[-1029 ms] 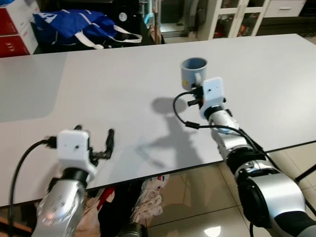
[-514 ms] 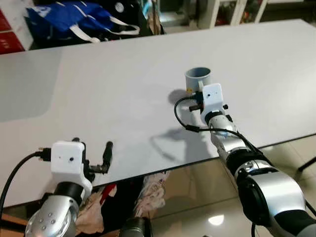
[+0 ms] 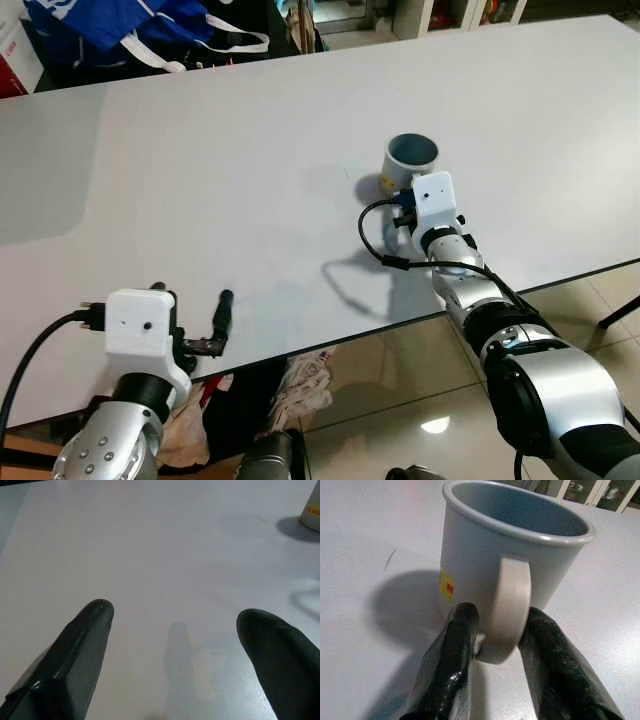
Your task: Setting the table
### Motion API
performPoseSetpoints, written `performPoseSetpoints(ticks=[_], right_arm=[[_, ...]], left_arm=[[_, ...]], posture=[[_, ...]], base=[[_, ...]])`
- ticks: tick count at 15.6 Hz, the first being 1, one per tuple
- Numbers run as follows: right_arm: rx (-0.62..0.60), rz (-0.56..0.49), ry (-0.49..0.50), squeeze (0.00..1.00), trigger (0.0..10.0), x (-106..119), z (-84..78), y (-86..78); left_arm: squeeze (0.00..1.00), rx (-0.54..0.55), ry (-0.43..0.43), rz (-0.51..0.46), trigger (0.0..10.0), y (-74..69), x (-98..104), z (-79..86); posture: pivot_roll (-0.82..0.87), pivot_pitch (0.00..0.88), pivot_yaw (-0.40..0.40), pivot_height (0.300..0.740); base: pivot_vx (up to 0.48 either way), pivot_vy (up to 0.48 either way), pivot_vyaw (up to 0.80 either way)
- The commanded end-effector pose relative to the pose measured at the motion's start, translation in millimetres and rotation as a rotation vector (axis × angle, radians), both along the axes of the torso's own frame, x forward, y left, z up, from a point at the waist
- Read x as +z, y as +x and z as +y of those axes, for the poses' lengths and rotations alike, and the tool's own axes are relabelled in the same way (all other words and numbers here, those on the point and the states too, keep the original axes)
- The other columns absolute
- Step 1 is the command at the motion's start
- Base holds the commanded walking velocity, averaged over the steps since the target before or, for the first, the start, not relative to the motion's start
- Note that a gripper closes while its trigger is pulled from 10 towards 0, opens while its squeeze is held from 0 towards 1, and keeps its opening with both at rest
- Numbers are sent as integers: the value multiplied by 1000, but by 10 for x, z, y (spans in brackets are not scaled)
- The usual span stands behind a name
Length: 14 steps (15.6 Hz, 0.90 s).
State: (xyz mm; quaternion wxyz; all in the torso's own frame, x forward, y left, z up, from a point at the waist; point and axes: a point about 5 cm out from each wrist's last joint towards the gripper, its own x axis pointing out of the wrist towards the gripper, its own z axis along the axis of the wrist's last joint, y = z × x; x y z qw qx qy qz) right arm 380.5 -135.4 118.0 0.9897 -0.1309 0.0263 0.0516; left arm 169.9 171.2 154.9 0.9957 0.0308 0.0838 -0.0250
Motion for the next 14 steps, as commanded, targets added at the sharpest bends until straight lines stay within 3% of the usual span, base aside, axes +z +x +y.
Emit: performPoseSetpoints(ticks=[1, 8, 14], right_arm=[[-17, 36, -11, 1000, 10000, -84, -55, -32], [-20, 44, -21, 1000, 10000, -108, -118, -46], [-13, 23, -21, 1000, 10000, -25, -111, -4]], left_arm=[[0, -9, -9, 6, 10000, -10, 14, -21], [0, -14, -35, 7, 10000, 26, -7, -101], [0, -12, -54, -9, 10000, 118, -29, -139]], posture=[[218, 165, 53, 740], [193, 164, 35, 740], [168, 142, 21, 740]], base=[[0, 0, 0], [0, 0, 0], [0, 0, 282]])
